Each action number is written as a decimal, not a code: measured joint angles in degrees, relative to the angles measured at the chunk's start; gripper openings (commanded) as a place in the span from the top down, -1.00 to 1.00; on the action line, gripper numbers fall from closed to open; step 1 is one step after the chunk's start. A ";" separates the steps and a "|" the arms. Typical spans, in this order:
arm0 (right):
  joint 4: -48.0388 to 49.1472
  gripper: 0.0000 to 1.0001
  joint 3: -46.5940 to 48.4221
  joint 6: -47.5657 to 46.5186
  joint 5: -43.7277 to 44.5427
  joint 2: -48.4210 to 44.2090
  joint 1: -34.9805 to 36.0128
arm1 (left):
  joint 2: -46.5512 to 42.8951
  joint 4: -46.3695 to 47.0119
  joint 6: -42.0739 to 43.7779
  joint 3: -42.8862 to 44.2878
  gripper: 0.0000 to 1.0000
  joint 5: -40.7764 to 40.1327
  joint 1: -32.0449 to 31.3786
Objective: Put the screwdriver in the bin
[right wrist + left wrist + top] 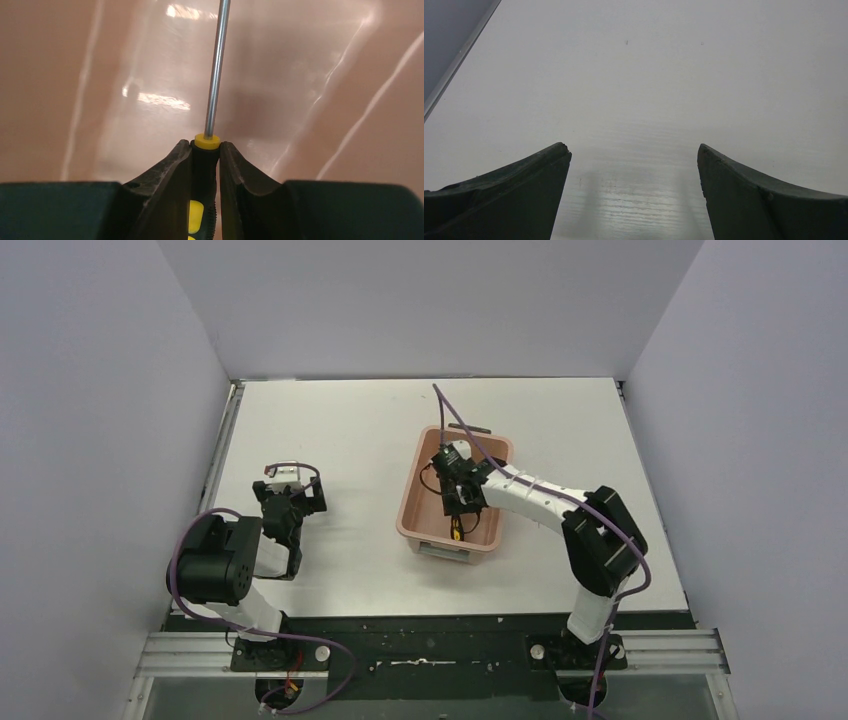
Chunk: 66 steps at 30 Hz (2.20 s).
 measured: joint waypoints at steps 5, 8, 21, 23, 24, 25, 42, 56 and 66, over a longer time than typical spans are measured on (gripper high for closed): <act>1.88 0.33 -2.32 0.52 1.03 3.96 0.31 | 0.00 0.00 0.00 0.00 -0.95 0.00 0.00; 3.15 -0.04 -2.32 1.16 1.64 5.42 0.31 | 0.00 0.00 -0.02 0.00 -0.95 0.00 0.00; -0.20 -0.87 4.74 -1.16 5.03 -2.12 1.88 | 0.00 0.00 -0.02 0.00 -0.95 0.00 0.00; -0.07 -1.00 5.90 -2.21 5.27 -6.40 1.88 | 0.00 0.00 -0.02 0.00 -0.95 0.00 0.00; 0.07 -1.00 6.47 -3.10 5.62 -9.01 1.95 | 0.00 0.00 -0.02 0.00 -0.95 0.00 0.00; 0.37 -1.00 6.84 -4.02 6.21 -11.58 2.01 | 0.00 0.00 -0.02 0.00 -0.95 0.00 0.00; 31.87 -1.00 -39.56 -22.62 25.22 -54.99 -10.01 | 0.00 0.00 -0.02 0.00 -0.95 0.00 0.00; 55.67 -1.00 -68.15 -26.56 35.85 -63.58 -10.27 | 0.00 0.00 0.00 0.00 -0.95 0.00 0.00; 59.34 -1.00 -68.15 -26.45 37.16 -59.82 -10.27 | 0.00 0.00 0.00 0.00 -0.95 0.00 0.00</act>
